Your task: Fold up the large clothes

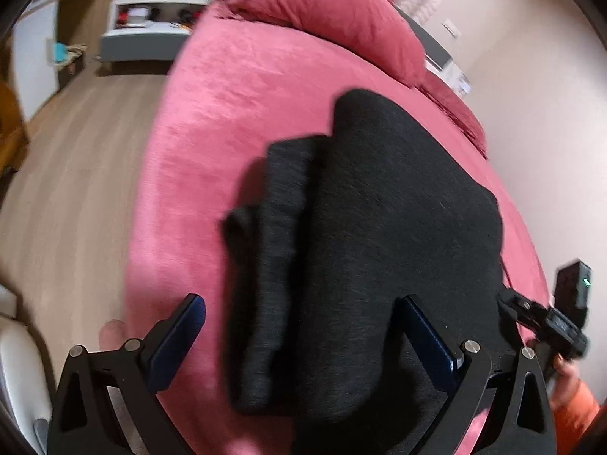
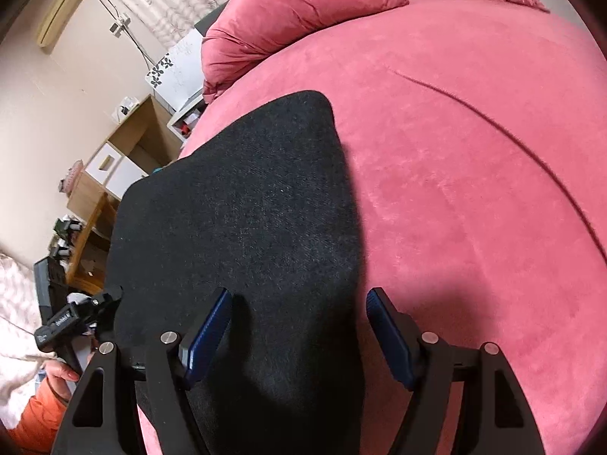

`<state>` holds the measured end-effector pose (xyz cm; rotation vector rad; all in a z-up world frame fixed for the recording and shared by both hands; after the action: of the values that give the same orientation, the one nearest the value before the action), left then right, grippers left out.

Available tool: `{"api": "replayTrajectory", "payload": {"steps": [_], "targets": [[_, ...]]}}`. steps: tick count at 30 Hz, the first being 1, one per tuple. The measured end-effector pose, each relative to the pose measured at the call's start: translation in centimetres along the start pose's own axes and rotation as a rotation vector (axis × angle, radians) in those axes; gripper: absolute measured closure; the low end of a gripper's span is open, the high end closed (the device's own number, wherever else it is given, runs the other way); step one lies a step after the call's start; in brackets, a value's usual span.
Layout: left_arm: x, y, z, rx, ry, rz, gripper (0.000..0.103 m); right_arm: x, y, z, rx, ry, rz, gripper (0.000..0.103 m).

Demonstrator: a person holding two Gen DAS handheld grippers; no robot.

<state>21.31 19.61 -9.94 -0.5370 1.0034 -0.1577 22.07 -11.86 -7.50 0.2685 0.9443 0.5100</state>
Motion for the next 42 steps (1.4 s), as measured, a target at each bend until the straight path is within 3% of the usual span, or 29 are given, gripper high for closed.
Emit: {"api": "replayTrajectory", "payload": {"steps": [3,9,13,16,20,23,25,29,31,33,37,42], "targets": [[0.9,-0.4,-0.6,0.023,0.029,-0.014,0.0,0.9,0.3,0.0,0.014,0.018,0.068,0.028],[1.6,0.3,-0.7,-0.032,0.066,-0.065,0.0,1.8,0.6,0.7,0.022,0.028,0.149,0.027],[1.3,-1.1,-1.3,0.066,0.076,-0.047,0.006,2.3,1.1,1.1,0.037,0.033,0.22,0.028],[0.8,-2.1,-1.6,0.133,0.043,-0.006,0.014,2.8,1.2,1.1,0.024,0.047,0.175,0.036],[-0.4,-2.4,-1.9,0.146,-0.001,0.04,0.025,2.0,1.9,1.4,0.046,0.018,0.119,0.052],[-1.4,-3.2,-2.2,0.184,-0.048,0.089,0.034,0.5,2.9,1.9,0.029,-0.035,0.129,0.058],[-2.0,-3.7,-2.5,0.207,-0.076,0.116,0.042,-0.4,3.2,2.1,0.02,-0.069,0.133,0.071],[-2.8,-4.3,-3.5,0.205,-0.115,0.129,0.054,-1.2,3.8,2.3,-0.016,-0.106,0.124,0.078],[-3.4,-4.7,-3.6,0.202,-0.135,0.105,0.067,-1.8,4.5,2.4,-0.036,-0.124,0.129,0.082],[-4.1,-5.2,-3.7,0.214,-0.15,0.085,0.068,-2.7,5.6,2.8,-0.04,-0.149,0.163,0.082],[-4.2,-6.1,-4.9,0.269,-0.166,0.117,0.069,-3.9,7.4,3.0,-0.1,-0.17,0.169,0.082],[-4.4,-6.4,-4.6,0.207,-0.157,0.064,0.07,-4.3,7.2,2.6,-0.089,-0.17,0.182,0.083]]}}
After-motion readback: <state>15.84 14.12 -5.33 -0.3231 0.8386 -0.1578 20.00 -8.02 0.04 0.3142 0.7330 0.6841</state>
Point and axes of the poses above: each gripper's, at about its wrist camera, not at the fingertips, and x roughly the way its jaws point, y to its left, z to its top, the point moved 8 cm from there along x, roughly the way its jaws point, and after that the axes turned 8 degrees about -x, right-handed, at the moved point
